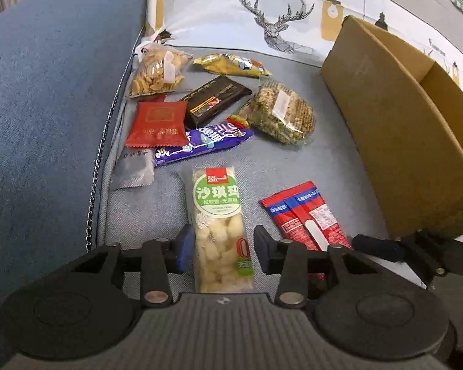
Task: Organize snacks
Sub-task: 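Grasp the green-labelled snack pack with left tool while right grasps red wafer bar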
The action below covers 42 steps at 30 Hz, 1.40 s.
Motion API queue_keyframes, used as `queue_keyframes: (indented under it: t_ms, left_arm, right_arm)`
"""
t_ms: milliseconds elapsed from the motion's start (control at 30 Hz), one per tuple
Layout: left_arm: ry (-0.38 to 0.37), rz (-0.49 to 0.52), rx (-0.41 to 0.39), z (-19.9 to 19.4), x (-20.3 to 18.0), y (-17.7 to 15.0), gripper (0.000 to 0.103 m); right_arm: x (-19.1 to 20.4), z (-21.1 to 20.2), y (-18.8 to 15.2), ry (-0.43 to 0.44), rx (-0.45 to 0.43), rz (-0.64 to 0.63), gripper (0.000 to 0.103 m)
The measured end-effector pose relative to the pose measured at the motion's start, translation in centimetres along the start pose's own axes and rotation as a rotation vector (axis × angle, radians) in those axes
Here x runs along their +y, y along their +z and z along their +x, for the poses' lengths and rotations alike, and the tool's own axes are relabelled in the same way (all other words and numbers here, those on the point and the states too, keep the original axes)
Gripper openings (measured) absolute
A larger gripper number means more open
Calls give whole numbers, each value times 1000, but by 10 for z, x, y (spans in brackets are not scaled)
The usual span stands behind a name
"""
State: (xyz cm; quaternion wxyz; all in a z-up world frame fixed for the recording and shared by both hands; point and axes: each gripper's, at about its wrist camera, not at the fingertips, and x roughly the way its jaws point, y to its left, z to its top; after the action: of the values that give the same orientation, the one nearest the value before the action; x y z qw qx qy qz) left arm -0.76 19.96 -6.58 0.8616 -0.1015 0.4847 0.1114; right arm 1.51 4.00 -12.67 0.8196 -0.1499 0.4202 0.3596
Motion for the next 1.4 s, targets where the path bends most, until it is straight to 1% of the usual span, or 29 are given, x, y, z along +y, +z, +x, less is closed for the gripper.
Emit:
queue_keyframes:
  t_ms: [67, 133, 167, 200, 267, 300, 333, 367, 400, 533, 633, 667, 733, 800, 933, 1400]
  left_arm:
    - [5, -1, 19, 6, -1, 2, 56]
    - [10, 9, 43, 13, -3, 2, 56]
    - [15, 12, 52, 15, -4, 2, 57]
    - [19, 13, 58, 17, -5, 2, 56]
    - [24, 14, 67, 20, -6, 2, 56]
    - [26, 12, 69, 21, -6, 2, 54]
    - [26, 11, 68, 21, -6, 2, 50]
    - [23, 9, 67, 20, -5, 2, 43]
    - [14, 6, 68, 19, -5, 2, 40]
    - [-55, 21, 83, 13, -6, -1, 40]
    - [-113, 48, 104, 10, -10, -4, 40]
    - [-119, 60, 113, 10, -12, -5, 40]
    - [-101, 82, 128, 12, -16, -6, 40]
    - [-90, 92, 128, 13, -19, -6, 40]
    - [-84, 99, 129, 13, -20, -5, 42]
    - [-80, 101, 130, 12, -19, -5, 43]
  right_arm:
    - [5, 1, 0, -21, -10, -41, 73]
    - [8, 0, -1, -22, -20, -62, 63]
    - [8, -1, -1, -21, -25, -69, 51]
    - [8, -3, 0, -19, -28, -73, 48]
    - [7, -6, -1, -15, -27, -65, 45]
    - [5, -7, -1, -16, -27, -57, 44]
    - [4, -8, -1, -19, -27, -50, 44]
    - [3, -10, -1, -20, -28, -41, 43]
    - [3, -12, -1, -19, -29, -34, 43]
    - [2, -21, -2, -19, -25, -25, 43]
    - [2, -22, -5, -30, -5, -34, 44]
    - [2, -20, -5, -29, 4, -34, 44]
    - [1, -16, -7, -23, 25, -28, 45]
    - [1, -15, -8, -21, 24, -29, 49]
    - [2, -15, -8, -22, 18, -34, 50]
    - [2, -17, -10, -22, 11, -47, 51]
